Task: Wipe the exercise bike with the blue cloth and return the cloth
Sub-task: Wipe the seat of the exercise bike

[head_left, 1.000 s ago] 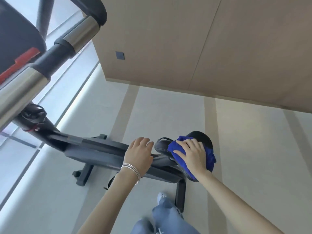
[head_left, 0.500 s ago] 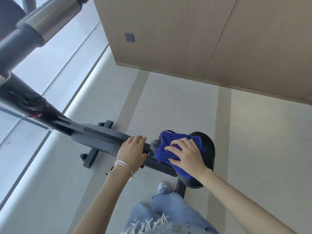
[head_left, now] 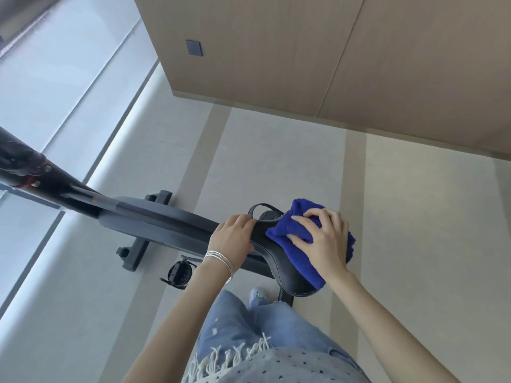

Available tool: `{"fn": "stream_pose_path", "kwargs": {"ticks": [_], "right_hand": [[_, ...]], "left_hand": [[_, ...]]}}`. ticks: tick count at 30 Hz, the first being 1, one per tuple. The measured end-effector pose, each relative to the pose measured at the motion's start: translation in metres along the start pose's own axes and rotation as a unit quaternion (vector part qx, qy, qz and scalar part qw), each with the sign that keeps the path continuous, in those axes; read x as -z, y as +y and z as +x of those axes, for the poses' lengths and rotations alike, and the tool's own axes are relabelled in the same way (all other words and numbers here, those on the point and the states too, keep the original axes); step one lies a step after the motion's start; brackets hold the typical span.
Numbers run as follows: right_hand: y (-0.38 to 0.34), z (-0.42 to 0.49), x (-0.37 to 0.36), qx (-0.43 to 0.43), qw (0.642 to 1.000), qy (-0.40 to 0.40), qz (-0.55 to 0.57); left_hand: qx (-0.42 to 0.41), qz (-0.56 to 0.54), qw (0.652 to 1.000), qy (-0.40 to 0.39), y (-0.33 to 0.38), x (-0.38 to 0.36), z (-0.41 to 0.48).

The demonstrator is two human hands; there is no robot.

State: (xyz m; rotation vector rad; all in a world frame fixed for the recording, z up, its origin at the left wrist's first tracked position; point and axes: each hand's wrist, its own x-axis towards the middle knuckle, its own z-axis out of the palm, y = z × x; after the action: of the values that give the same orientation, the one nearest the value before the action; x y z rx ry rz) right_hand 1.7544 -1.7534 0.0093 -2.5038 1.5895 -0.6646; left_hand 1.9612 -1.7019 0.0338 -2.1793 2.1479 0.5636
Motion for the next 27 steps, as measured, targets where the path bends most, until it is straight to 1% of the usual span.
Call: {"fn": "stream_pose_path", "kwargs": {"ticks": [4,6,8,11,15,19,23,25,27], "right_hand": [[0.001,0.04,-0.003,-0.048,0.996,-0.07,-0.011],[0.0,0.044,-0.005,-0.064,0.992,-0.106,-0.011],[-0.002,0.029,-0.003,-0.064,0.992,-0.105,-0.017],[-0.002,-0.005,0.005,-0.059,0.995,-0.077,-0.021],[-0.005,-0.017,0.005,-0.066,0.992,-0.097,-0.036],[0.0,0.018,-0.004,-0.085,0.984,-0.145,-0.051],[0.003,0.06,-0.014,-0.142,0.965,-0.22,-0.014],[0.0,0.06,-0.013,-0.139,0.966,-0.216,-0.026],[-0.003,0.041,-0.005,-0.107,0.98,-0.163,-0.029]], "left_hand": [[-0.015,0.022,0.999,-0.02,0.011,-0.005,0.014],[-0.018,0.029,0.999,-0.035,0.015,-0.008,0.018],[-0.024,0.035,0.998,-0.041,0.014,-0.011,0.018],[-0.036,0.031,0.999,-0.023,0.007,-0.014,0.018],[-0.029,0.015,0.999,-0.007,0.005,-0.017,0.018],[-0.02,0.002,1.0,-0.001,0.006,-0.017,0.019],[-0.015,0.001,1.0,0.006,0.007,-0.017,0.019],[-0.009,-0.004,1.0,0.004,0.007,-0.016,0.018],[-0.008,-0.008,1.0,0.005,0.007,-0.017,0.017]]}}
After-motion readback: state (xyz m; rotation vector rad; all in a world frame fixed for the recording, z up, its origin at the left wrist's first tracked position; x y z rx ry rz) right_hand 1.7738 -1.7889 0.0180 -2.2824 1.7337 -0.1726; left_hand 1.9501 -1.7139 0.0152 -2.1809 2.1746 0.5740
